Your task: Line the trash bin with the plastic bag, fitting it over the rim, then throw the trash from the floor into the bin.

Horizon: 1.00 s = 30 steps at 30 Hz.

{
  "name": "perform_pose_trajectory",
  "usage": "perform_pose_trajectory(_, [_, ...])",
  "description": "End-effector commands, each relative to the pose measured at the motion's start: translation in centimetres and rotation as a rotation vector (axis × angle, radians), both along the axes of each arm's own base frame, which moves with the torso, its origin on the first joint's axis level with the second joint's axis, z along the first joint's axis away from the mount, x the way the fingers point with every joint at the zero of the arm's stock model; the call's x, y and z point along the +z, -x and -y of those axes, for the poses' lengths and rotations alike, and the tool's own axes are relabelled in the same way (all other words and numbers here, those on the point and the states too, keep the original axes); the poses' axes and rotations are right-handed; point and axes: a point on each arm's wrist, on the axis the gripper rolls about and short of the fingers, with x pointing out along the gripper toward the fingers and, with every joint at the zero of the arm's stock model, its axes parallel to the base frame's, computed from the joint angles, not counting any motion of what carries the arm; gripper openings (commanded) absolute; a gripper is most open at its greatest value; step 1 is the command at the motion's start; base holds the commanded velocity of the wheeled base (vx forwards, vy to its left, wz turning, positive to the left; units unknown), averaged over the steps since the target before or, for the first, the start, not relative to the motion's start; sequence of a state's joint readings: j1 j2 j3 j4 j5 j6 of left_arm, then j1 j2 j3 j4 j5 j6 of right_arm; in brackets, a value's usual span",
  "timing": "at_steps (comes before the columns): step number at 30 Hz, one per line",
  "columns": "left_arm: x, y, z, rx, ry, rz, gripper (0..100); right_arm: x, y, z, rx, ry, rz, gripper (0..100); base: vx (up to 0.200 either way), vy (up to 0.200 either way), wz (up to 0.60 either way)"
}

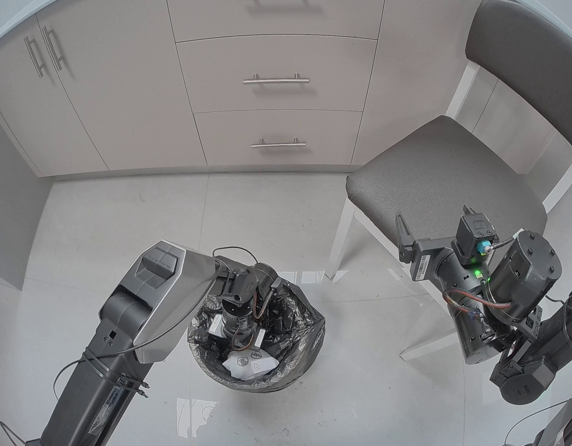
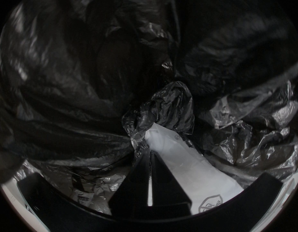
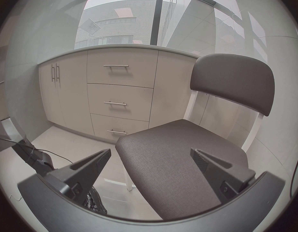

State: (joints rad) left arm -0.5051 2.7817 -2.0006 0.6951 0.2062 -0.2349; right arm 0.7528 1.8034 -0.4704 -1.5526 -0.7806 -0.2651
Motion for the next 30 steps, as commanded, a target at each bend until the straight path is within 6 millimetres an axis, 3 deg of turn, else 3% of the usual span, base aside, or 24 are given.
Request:
perform_pose_trajectory(1, [0.6,0.6,0.8,-0.018,-0.003,-0.001,0,-0.2,0.3,0.2,0.001,-0.003,0.000,100,0.000,0.000,0.00])
perform_pose_trajectory(2, [0.6,0.6,0.8,-0.018,-0.003,-0.001,0,-0.2,0.3,0.2,0.001,-0.003,0.000,100,0.000,0.000,0.00])
perform_pose_trajectory(3, [4.9,1.5,2.2,-0.050,0.022,0.041,0,0.1,0.5,0.5,-0.001,-0.008,0.008,100,0.000,0.000,0.00])
perform_pose_trajectory(7, [11.4,3.5,3.8,-0.099,0.066,0.110,0,1.3,0.9,1.2,-0.012,-0.034,0.038,100,0.000,0.000,0.00])
perform_pose_trajectory(11, [18.2,6.9,4.4,-0.136,0.105,0.155,0,1.6,1.1,2.0,-0.031,-0.041,0.046,100,0.000,0.000,0.00])
perform_pose_trajectory(12, [18.6,7.2,4.5,-0.140,0.109,0.157,0,1.6,1.2,2.0,-0.032,-0.040,0.045,100,0.000,0.000,0.00])
perform_pose_trajectory(13, [21.0,8.6,4.4,-0.140,0.125,0.169,0,1.5,1.2,2.5,-0.045,-0.036,0.042,100,0.000,0.000,0.00])
perform_pose_trajectory(15, [23.5,10.3,4.1,-0.123,0.149,0.185,0,1.4,0.8,3.2,-0.072,-0.033,0.039,100,0.000,0.000,0.00])
perform_pose_trajectory(16, [23.5,10.3,4.1,-0.123,0.149,0.185,0,1.4,0.8,3.2,-0.072,-0.033,0.039,100,0.000,0.000,0.00])
perform_pose_trajectory(18, [26.7,12.3,2.6,-0.091,0.161,0.187,0,1.3,0.3,4.2,-0.118,-0.030,0.035,100,0.000,0.000,0.00])
perform_pose_trajectory(19, [26.9,12.4,2.5,-0.089,0.162,0.188,0,1.3,0.3,4.2,-0.118,-0.028,0.034,100,0.000,0.000,0.00])
perform_pose_trajectory(21, [29.6,14.3,0.5,-0.011,0.171,0.180,0,1.5,0.4,5.4,-0.156,-0.029,0.038,100,0.000,0.000,0.00])
perform_pose_trajectory(25, [33.1,16.9,-2.7,0.114,0.200,0.183,0,2.7,1.8,6.8,-0.176,-0.056,0.076,100,0.000,0.000,0.00])
perform_pose_trajectory(30, [36.5,21.8,-6.4,0.205,0.181,0.120,0,3.6,4.1,9.5,-0.237,-0.046,0.110,100,0.000,0.000,0.00])
